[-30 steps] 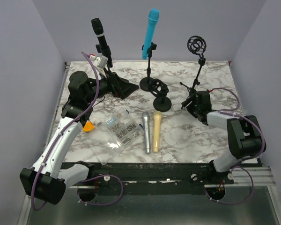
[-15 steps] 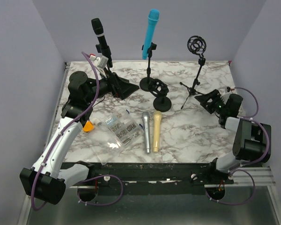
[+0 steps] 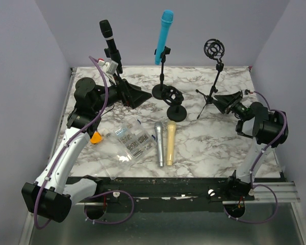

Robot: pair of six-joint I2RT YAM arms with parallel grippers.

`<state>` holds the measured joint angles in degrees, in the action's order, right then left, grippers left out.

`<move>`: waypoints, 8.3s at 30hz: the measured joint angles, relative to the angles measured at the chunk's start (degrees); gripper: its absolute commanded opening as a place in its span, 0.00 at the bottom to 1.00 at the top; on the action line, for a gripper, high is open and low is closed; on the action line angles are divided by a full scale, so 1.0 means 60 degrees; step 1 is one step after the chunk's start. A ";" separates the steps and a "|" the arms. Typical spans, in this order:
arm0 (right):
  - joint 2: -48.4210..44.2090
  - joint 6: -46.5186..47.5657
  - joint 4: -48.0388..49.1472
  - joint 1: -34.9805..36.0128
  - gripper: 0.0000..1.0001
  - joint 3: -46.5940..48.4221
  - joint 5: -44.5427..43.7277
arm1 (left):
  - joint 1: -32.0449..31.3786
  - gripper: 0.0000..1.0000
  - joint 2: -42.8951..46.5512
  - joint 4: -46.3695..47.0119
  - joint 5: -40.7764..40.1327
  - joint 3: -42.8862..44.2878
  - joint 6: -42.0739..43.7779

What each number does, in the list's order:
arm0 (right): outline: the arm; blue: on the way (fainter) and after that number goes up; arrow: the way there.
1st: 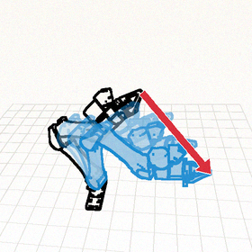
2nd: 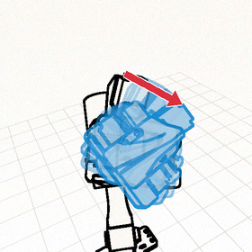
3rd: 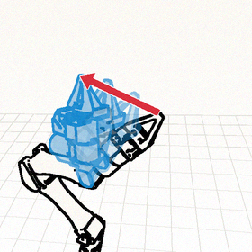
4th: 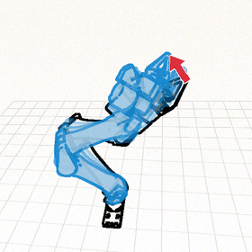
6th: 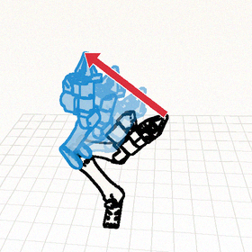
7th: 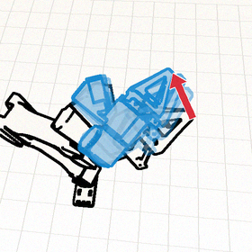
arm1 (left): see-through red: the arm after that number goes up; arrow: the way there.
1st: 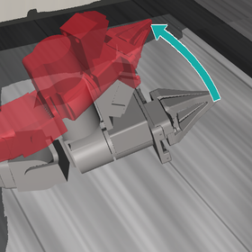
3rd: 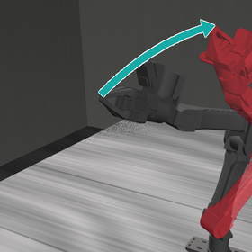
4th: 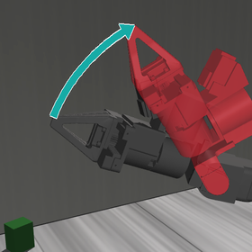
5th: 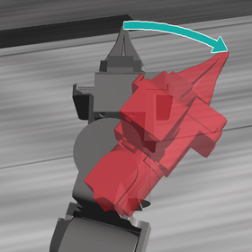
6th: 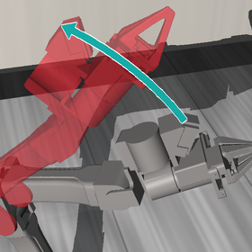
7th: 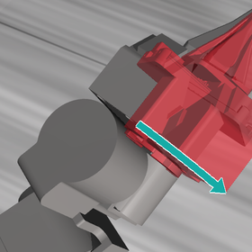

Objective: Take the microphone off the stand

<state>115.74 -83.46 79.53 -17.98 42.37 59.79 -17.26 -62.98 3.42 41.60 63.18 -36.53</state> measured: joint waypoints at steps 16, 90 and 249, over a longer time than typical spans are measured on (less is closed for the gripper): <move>-0.1089 0.2543 -0.3472 -0.0018 0.63 0.1490 -0.0532 | 0.0000 0.99 -0.0153 0.0000 0.0047 0.0000 0.0000; -0.4197 1.2575 -1.1355 0.3483 0.10 0.2532 -0.9103 | 0.0000 0.99 -0.0244 0.0069 0.0073 -0.0055 -0.0007; -0.6124 0.7249 -1.3934 0.1690 0.82 0.5173 -0.6823 | -0.0208 0.99 -0.0357 0.0120 0.0091 -0.0055 -0.0018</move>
<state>79.00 -39.97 -4.08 -7.84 73.41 18.85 -18.50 -65.12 4.14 42.15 62.85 -36.64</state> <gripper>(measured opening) 0.805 0.982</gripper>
